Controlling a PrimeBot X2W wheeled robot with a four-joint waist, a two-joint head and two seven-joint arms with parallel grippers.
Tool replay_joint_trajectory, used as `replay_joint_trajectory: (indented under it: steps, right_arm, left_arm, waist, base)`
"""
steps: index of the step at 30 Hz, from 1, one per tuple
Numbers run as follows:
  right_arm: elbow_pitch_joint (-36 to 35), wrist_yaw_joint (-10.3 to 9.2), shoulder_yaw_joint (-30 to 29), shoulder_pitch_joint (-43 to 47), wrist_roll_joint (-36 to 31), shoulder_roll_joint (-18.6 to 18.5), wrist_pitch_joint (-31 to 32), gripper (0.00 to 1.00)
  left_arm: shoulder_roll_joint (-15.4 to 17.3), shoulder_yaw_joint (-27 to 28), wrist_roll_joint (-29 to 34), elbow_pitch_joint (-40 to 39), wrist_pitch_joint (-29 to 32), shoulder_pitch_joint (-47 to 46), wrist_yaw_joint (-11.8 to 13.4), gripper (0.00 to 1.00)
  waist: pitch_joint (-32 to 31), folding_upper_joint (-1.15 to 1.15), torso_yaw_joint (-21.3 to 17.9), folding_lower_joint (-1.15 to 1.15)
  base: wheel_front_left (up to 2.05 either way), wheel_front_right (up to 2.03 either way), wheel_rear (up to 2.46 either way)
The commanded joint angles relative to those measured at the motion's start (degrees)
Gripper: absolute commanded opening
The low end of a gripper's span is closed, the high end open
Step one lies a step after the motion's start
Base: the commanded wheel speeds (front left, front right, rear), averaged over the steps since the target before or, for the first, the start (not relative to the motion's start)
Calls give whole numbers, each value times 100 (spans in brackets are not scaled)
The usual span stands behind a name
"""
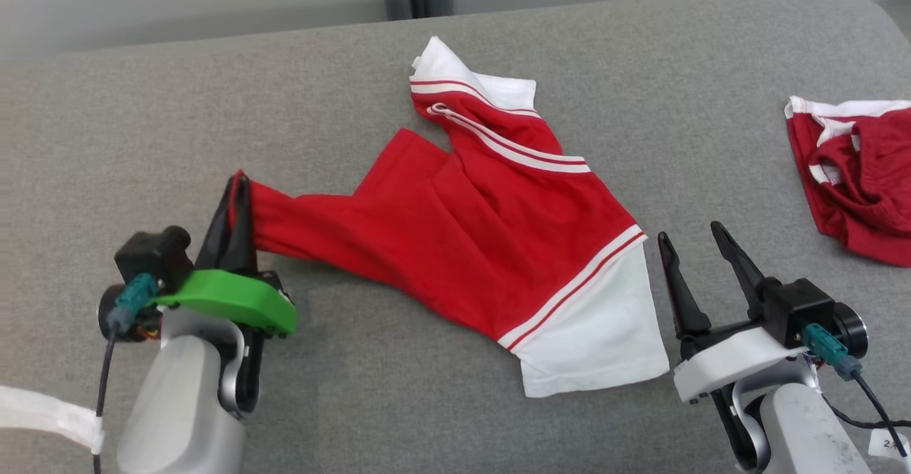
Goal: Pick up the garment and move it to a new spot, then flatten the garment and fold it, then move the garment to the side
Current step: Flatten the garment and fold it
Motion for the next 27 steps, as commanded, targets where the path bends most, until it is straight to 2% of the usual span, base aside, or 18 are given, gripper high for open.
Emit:
replay_joint_trajectory:
  steps: [1, 3, 5, 8, 9, 10, 17, 27]
  right_arm:
    - [24, -7, -34, 97, 47, -19, -25, 100]
    - [54, -7, -70, 187, 73, -19, -25, 100]
    - [67, -7, -111, 283, 97, -18, -25, 100]
    - [81, -7, -133, 381, 120, -16, -25, 100]
    - [83, -7, -140, 405, 135, -18, -25, 100]
    - [87, -7, -137, 432, 148, -17, -25, 100]
    - [115, -7, -134, 493, 179, -17, -25, 100]
    - [213, -7, -61, 388, 161, -17, -25, 100]
  left_arm:
    - [6, -61, -66, -109, -2, 261, -12, 0]
    - [-2, -175, -97, -338, -3, 574, -12, 0]
    - [1, -321, -142, -513, -3, 910, -12, 7]
    - [100, -427, -193, -615, -3, 1409, -12, 36]
    - [118, -433, -197, -595, -3, 1554, -12, 58]
    - [120, -422, -218, -565, -3, 1716, -12, 98]
    - [74, -200, -130, -115, -3, 2322, -12, 100]
    - [-126, 77, 48, -38, -3, 1833, -12, 100]
  waist:
    - [-318, 0, 271, 0]
    - [-475, 0, 394, 0]
    - [-602, 0, 510, 0]
    - [-722, 0, 640, 0]
    - [-741, 0, 668, 0]
    - [-762, 0, 703, 0]
    - [-832, 0, 818, 0]
    - [-809, 0, 703, 0]
  base:
    - [0, 0, 0]
    - [0, 0, 0]
    - [0, 0, 0]
    - [0, 0, 0]
    - [0, 0, 0]
    - [0, 0, 0]
    - [0, 0, 0]
    - [0, 0, 0]
